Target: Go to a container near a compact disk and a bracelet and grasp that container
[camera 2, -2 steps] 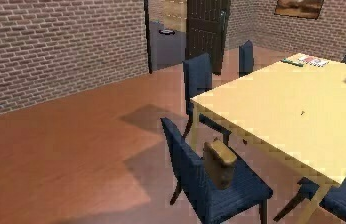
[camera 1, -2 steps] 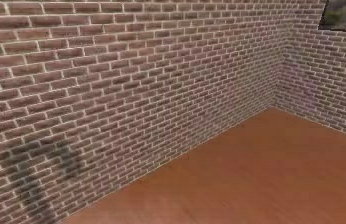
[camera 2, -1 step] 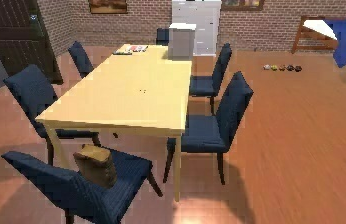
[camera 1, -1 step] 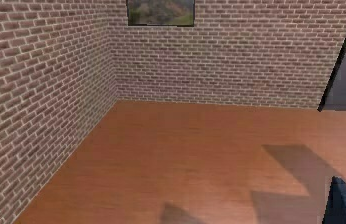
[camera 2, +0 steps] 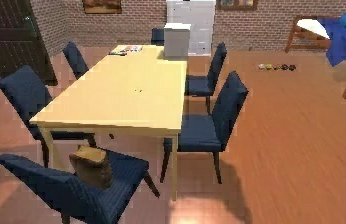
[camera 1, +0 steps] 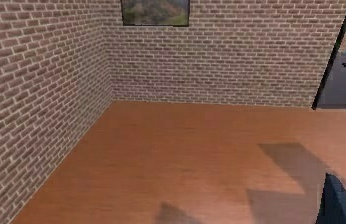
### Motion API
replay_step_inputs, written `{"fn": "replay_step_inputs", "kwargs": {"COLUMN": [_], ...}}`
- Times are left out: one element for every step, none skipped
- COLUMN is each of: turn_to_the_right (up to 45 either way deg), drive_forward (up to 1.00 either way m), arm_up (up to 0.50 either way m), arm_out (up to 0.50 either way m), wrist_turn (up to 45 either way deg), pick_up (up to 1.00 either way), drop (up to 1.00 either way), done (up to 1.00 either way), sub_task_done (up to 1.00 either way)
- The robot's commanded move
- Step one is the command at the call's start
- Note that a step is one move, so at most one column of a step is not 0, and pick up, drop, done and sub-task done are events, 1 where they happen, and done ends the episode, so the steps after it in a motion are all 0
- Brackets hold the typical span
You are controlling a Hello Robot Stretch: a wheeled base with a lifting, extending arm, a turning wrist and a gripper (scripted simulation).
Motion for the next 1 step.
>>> {"fn": "replay_step_inputs", "kwargs": {"turn_to_the_right": [-45.0], "drive_forward": [0.0], "arm_up": [0.0], "arm_out": [0.0], "wrist_turn": [0.0], "pick_up": [0.0], "drop": [0.0], "done": [0.0], "sub_task_done": [0.0]}}
